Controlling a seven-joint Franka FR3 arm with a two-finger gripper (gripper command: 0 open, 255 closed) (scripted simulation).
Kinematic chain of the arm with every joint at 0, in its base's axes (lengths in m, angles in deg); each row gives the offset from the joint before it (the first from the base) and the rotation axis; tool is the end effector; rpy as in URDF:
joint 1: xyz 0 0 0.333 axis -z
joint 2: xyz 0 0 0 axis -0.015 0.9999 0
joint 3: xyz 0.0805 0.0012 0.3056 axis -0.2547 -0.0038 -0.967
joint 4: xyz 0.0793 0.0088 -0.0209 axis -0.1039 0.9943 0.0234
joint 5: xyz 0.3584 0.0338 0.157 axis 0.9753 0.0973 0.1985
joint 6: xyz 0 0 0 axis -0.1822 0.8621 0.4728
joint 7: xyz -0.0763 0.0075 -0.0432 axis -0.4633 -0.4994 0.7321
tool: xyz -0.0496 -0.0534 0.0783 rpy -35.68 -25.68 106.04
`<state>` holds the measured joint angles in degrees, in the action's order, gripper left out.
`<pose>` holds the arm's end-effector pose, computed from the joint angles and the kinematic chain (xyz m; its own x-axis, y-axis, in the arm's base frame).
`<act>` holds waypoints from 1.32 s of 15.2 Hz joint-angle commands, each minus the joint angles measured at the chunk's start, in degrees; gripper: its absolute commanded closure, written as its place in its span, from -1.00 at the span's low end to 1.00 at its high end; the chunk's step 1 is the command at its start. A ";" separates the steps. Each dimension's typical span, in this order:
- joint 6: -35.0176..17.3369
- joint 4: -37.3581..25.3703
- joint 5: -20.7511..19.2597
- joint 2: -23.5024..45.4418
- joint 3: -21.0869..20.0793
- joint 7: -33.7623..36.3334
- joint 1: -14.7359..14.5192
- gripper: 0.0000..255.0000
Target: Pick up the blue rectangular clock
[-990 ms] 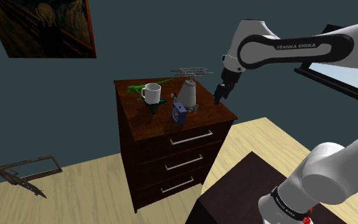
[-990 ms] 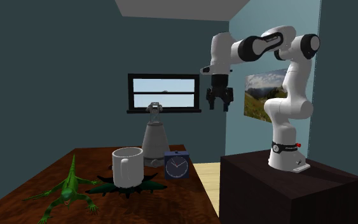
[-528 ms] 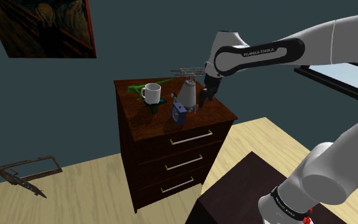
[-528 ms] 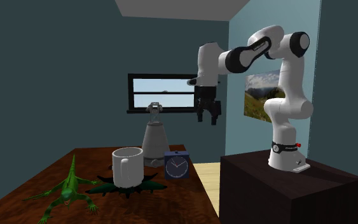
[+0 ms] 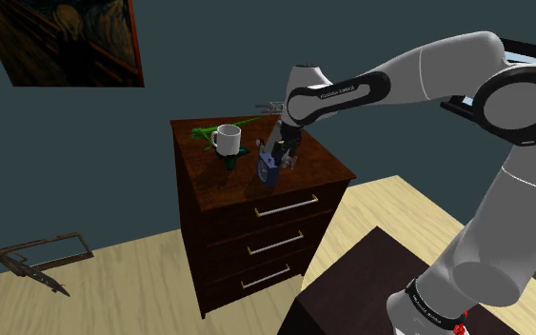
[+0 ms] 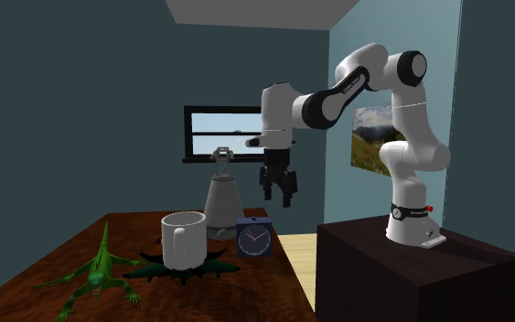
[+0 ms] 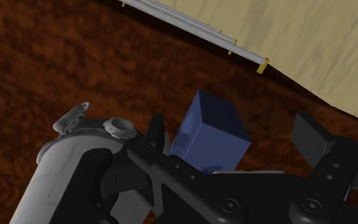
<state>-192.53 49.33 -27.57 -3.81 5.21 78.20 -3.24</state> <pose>0.5901 0.0429 0.3723 0.9796 0.2005 -0.0140 0.2005 -0.9797 -0.0006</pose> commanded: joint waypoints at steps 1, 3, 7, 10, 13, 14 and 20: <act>-0.09 -4.70 -0.04 5.06 -0.10 0.00 -0.11 -1.00; -0.17 -7.23 -0.08 7.83 -0.18 0.06 -0.23 -1.00; -2.76 -6.16 -0.09 9.36 -0.18 0.07 -0.23 -1.00; -5.03 -5.38 -0.10 10.85 -0.18 0.08 -0.23 -1.00; -5.12 -5.34 -0.10 10.89 -0.16 0.03 -0.19 1.00; -5.13 -5.33 -0.10 10.90 -0.17 0.06 -0.21 1.00; -5.09 -5.41 -0.10 10.93 -0.17 0.06 -0.21 1.00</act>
<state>-197.61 43.91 -27.66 7.08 5.04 78.26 -3.46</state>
